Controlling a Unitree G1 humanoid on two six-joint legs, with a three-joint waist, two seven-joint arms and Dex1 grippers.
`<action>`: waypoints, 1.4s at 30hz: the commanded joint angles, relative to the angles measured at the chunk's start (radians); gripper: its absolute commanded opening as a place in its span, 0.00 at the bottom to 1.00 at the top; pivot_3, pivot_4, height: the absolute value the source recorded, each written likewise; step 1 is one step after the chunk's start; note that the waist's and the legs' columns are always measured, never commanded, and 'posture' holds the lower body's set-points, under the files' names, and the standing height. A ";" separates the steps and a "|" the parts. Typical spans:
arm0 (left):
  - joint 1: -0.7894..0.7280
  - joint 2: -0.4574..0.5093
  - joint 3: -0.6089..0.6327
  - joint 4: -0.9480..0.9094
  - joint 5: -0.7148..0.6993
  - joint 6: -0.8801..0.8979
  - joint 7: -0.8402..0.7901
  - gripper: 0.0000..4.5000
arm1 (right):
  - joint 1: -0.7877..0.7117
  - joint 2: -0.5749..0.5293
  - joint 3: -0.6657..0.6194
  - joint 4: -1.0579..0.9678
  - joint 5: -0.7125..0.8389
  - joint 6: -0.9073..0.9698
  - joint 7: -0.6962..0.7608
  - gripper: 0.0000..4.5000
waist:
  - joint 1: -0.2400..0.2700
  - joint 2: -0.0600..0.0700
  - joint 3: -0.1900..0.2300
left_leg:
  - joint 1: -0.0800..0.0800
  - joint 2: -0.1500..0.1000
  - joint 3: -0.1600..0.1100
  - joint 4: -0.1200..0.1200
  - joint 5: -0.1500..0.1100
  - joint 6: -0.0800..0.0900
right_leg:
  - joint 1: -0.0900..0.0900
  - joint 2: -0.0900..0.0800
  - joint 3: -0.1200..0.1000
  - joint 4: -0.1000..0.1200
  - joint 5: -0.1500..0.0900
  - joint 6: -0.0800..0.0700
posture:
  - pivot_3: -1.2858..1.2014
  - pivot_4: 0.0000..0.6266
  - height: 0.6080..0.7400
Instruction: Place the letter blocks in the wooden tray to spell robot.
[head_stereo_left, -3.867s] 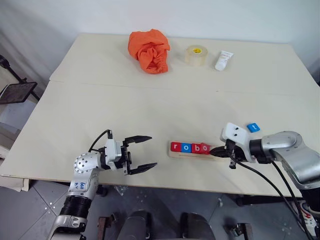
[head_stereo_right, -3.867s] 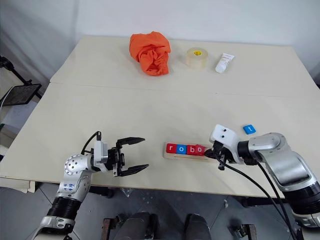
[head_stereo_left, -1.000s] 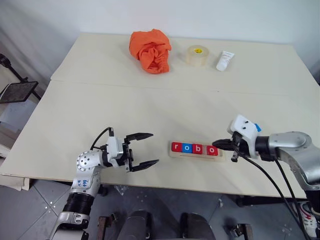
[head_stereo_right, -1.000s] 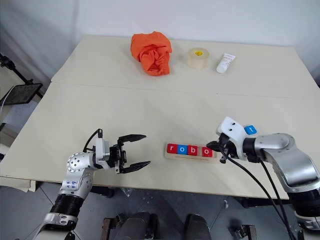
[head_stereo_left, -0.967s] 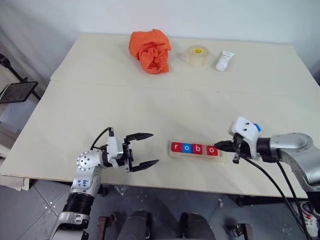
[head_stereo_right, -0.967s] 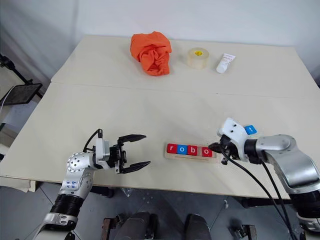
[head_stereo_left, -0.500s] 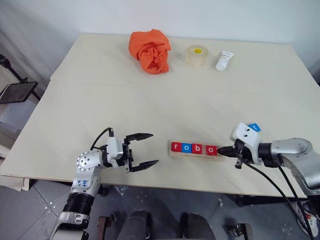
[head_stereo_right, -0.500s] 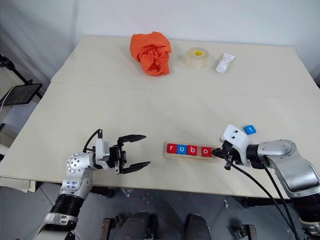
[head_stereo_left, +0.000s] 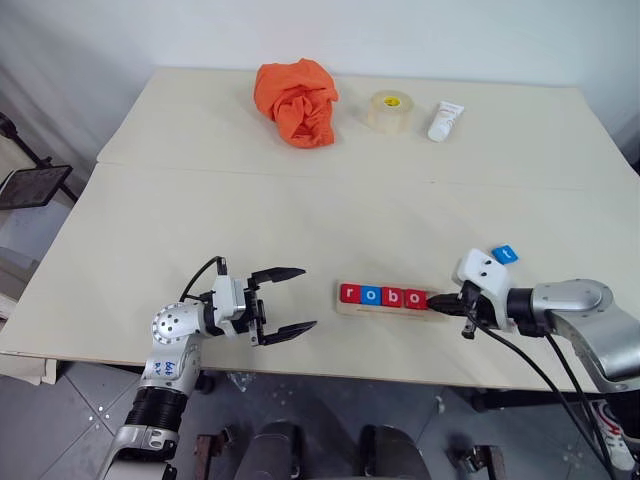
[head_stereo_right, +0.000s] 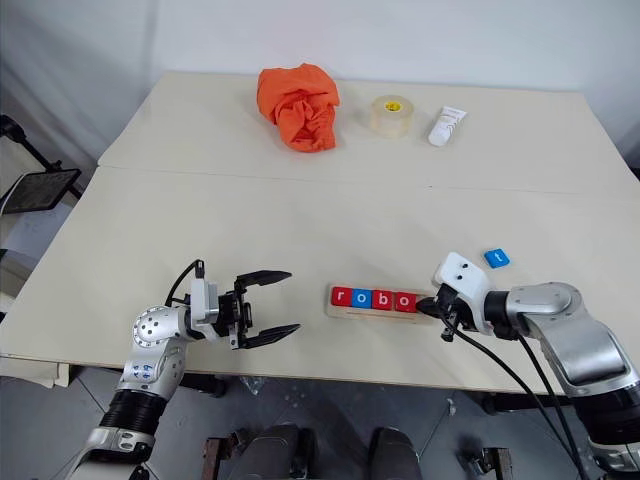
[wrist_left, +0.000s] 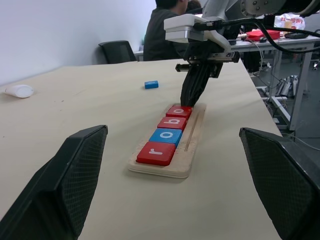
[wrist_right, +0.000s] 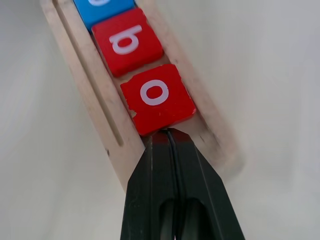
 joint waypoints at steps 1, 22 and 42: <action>0.007 0.004 0.003 -0.026 0.001 -0.016 0.001 1.00 | -0.017 0.014 0.006 -0.015 0.008 0.003 0.002 0.00 | 0.000 0.000 0.000 | 0.000 0.000 0.000 0.000 0.000 0.000 | 0.000 0.000 0.000 0.000 0.000 0.000 | 0.52 0.24 1.00; -0.016 0.004 0.001 -0.007 0.002 -0.016 -0.004 1.00 | -0.041 0.016 0.010 0.008 -0.006 -0.016 0.008 0.00 | 0.001 0.000 0.000 | 0.000 0.000 0.000 0.000 0.000 0.000 | 0.000 0.000 0.000 0.000 0.000 0.000 | 0.52 0.24 1.00; -0.056 0.034 0.026 0.097 -0.013 -0.027 -0.093 1.00 | 0.296 0.001 -0.517 0.000 0.097 -0.108 -0.041 0.74 | 0.008 0.000 0.000 | 0.000 -0.002 -0.001 0.000 0.000 0.001 | 0.001 -0.001 0.000 0.000 0.000 0.000 | 0.52 0.24 1.00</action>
